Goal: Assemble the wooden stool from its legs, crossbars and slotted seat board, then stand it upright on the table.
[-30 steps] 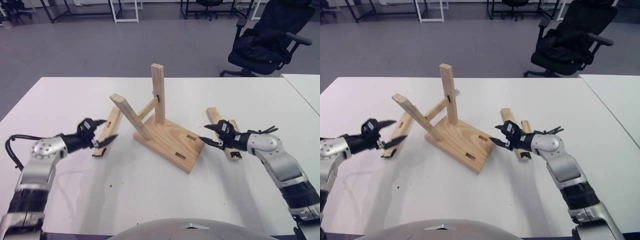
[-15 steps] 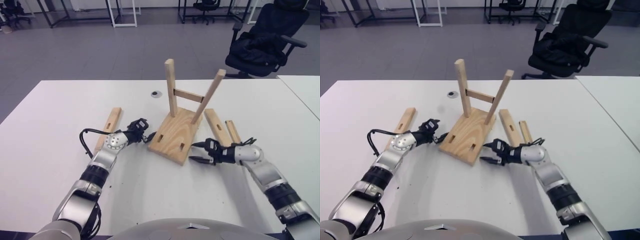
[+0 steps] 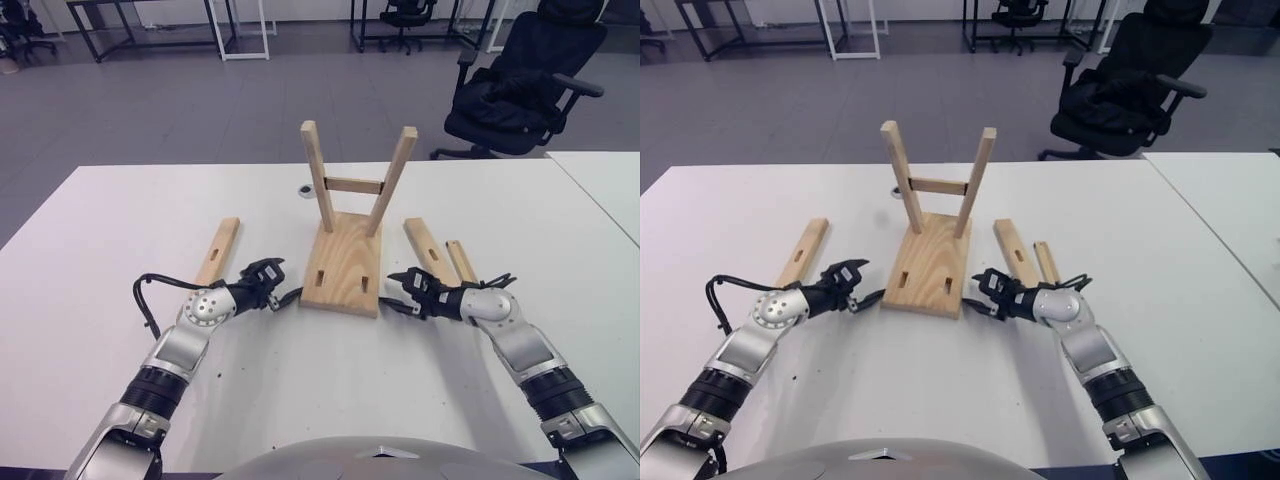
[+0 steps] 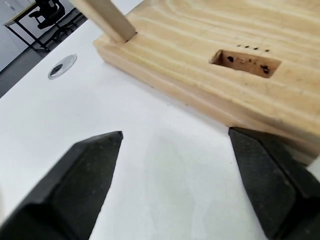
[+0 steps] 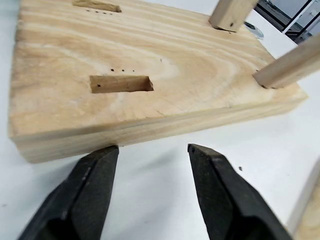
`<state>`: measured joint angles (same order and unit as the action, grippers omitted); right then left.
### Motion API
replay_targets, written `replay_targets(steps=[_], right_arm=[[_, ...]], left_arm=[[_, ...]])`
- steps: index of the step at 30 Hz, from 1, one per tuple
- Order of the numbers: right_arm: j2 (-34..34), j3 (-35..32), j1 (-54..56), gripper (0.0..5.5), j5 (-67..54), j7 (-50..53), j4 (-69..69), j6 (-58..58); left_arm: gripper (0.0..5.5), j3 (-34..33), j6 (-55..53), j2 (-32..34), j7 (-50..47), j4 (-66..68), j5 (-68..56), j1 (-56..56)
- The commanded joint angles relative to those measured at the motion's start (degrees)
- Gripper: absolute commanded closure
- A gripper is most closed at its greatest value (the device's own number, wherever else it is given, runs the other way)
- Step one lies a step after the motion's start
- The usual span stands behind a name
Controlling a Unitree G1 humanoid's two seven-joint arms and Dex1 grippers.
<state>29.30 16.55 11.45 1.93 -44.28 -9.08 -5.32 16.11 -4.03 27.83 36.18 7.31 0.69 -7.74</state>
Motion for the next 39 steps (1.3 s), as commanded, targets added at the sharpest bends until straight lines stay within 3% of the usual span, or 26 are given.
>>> replay_targets(steps=[1,5,8,13,17,27,38,39], right_arm=[[-2.80,0.12,1.81,2.89,-0.43,0.75,-0.30,-1.31],[-1.61,-2.92,-1.23,2.89,-2.34,1.05,3.55,-2.37],[-2.98,-10.80,-2.46,2.89,-6.49,6.01,8.26,-1.51],[-3.99,-32.11,-4.43,2.89,-19.29,15.71,15.04,-2.24],[-2.64,-34.11,-9.37,2.89,-16.67,19.89,9.97,-8.00],[-7.42,-26.13,-11.72,2.89,-14.61,20.39,-0.45,-11.74],[-7.81,-27.76,-11.25,2.89,-13.46,24.37,-3.15,-11.53],[-7.57,-28.07,-11.16,3.11,-13.21,25.17,-3.69,-12.00]], left_arm=[[1.57,5.22,-2.93,-3.19,2.31,0.12,1.30,2.66],[1.57,-0.48,-2.82,0.34,0.69,0.62,0.37,2.51],[1.57,-7.01,-4.35,2.78,-0.67,-3.34,-1.96,2.17],[1.57,-26.32,-13.20,-3.83,-8.64,-24.62,-20.85,10.80],[1.57,-34.16,-17.61,-7.42,-15.28,-29.47,-27.85,12.01],[1.57,-29.37,-16.90,-12.05,-19.83,-26.70,-25.59,10.61],[1.57,-28.47,-17.11,-11.91,-19.63,-25.56,-24.44,9.86],[1.57,-28.41,-17.13,-11.89,-19.60,-25.54,-24.40,9.84]])
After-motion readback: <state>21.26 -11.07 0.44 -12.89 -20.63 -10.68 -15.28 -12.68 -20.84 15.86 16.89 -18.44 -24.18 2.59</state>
